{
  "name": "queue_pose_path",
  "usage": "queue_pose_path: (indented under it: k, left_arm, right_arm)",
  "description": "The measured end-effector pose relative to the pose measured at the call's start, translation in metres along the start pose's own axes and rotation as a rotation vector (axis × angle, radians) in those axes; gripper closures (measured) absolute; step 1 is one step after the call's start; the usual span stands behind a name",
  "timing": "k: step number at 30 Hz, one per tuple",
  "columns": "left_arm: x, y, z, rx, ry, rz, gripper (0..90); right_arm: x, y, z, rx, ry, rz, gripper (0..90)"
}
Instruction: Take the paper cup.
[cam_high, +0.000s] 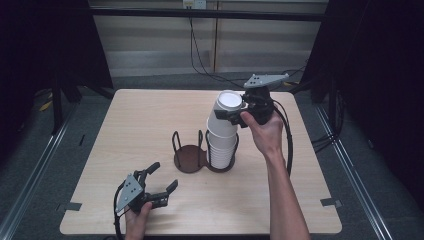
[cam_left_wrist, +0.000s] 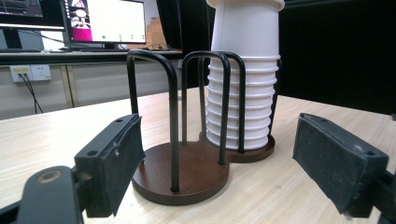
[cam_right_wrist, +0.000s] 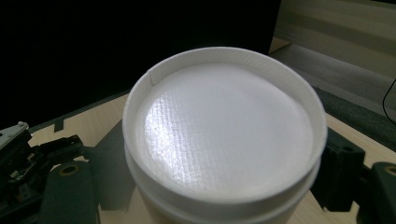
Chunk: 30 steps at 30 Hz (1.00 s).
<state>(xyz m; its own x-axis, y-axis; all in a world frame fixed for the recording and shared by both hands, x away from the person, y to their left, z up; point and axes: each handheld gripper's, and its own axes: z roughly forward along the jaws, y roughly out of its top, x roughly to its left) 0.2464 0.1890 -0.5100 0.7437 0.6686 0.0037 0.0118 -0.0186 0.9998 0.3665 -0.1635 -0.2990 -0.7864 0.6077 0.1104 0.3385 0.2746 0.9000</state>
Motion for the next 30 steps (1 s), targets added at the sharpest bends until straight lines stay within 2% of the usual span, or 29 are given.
queue_pose_path:
  k: [14, 18, 21, 25, 27, 30]
  left_arm:
    - [0.000, 0.000, 0.000, 0.000, 0.001, 0.000, 16.0]
    - [0.000, 0.000, 0.000, 0.000, 0.000, 0.000, 16.0]
    - [0.000, 0.000, 0.000, 0.000, 0.000, 0.001, 16.0]
    - [0.000, 0.000, 0.000, 0.000, 0.000, 0.001, 16.0]
    - [0.000, 0.000, 0.000, 0.000, 0.000, 0.000, 16.0]
    - [0.000, 0.000, 0.000, 0.000, 0.000, 0.000, 16.0]
  right_arm:
    - [0.000, 0.002, -0.010, -0.048, -0.008, 0.013, 23.2]
    - [0.000, 0.002, -0.014, -0.088, -0.003, 0.026, 23.2]
    - [0.001, 0.001, -0.015, -0.103, -0.008, 0.012, 23.2]
    - [0.002, 0.003, -0.020, -0.147, -0.005, 0.016, 23.3]
    - [0.002, 0.003, -0.021, -0.151, -0.004, 0.016, 23.3]
    - [0.002, 0.003, -0.028, -0.187, 0.003, 0.048, 23.4]
